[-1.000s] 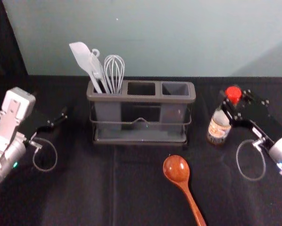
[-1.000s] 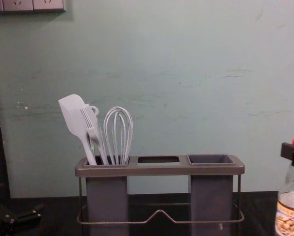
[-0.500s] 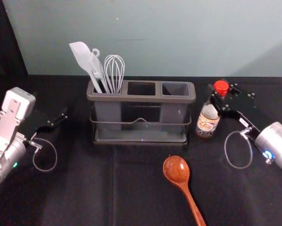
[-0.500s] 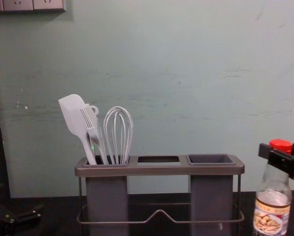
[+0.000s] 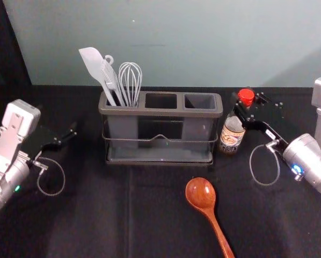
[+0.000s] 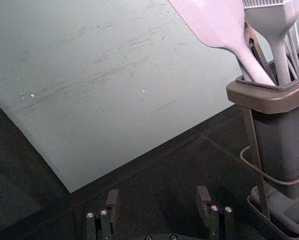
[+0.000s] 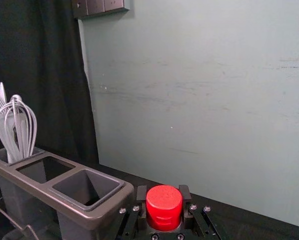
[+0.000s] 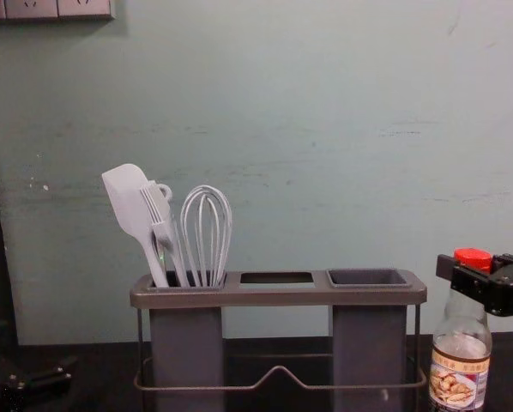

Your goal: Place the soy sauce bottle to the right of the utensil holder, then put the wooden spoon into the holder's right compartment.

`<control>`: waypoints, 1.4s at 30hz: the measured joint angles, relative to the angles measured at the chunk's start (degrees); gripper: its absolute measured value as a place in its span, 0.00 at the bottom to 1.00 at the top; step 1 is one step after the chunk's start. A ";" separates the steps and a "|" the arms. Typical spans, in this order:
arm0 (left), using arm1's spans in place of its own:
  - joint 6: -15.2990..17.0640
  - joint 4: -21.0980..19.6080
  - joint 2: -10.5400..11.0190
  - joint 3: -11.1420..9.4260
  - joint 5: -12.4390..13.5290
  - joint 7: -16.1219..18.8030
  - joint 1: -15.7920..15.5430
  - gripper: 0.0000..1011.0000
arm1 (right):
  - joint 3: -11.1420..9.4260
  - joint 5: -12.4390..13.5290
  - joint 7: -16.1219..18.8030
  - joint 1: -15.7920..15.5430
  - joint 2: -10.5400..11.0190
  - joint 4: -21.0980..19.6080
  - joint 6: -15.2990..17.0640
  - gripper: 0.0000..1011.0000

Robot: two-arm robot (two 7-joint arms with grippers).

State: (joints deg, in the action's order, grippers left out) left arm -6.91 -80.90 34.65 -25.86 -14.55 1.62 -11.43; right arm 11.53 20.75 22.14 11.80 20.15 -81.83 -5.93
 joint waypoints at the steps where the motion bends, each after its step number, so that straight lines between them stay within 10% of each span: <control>1: 0.00 0.00 0.00 0.00 0.00 0.00 0.00 0.99 | 0.05 0.00 -0.01 0.12 -0.06 0.18 -0.03 0.38; 11: 0.00 0.00 0.00 0.00 0.00 0.00 0.00 0.99 | 0.42 0.09 -0.03 0.82 -0.63 1.46 -0.16 0.38; 20: 0.00 0.00 0.00 0.00 0.00 0.00 0.00 0.99 | 0.45 -0.47 -0.97 0.37 -0.54 0.22 -0.13 0.62; 32: 0.00 0.00 0.00 0.00 0.00 0.00 0.00 0.99 | -1.68 -4.61 -4.61 -4.67 0.75 -9.61 -1.25 0.97; 42: 0.00 0.00 0.00 0.00 0.00 0.00 0.00 0.99 | -3.05 -6.65 -5.16 -8.73 1.40 -16.03 -1.57 0.99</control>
State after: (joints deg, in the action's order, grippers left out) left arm -6.91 -80.90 34.65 -25.86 -14.55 1.62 -11.43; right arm 8.48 14.11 16.99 3.07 21.54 -97.86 -7.50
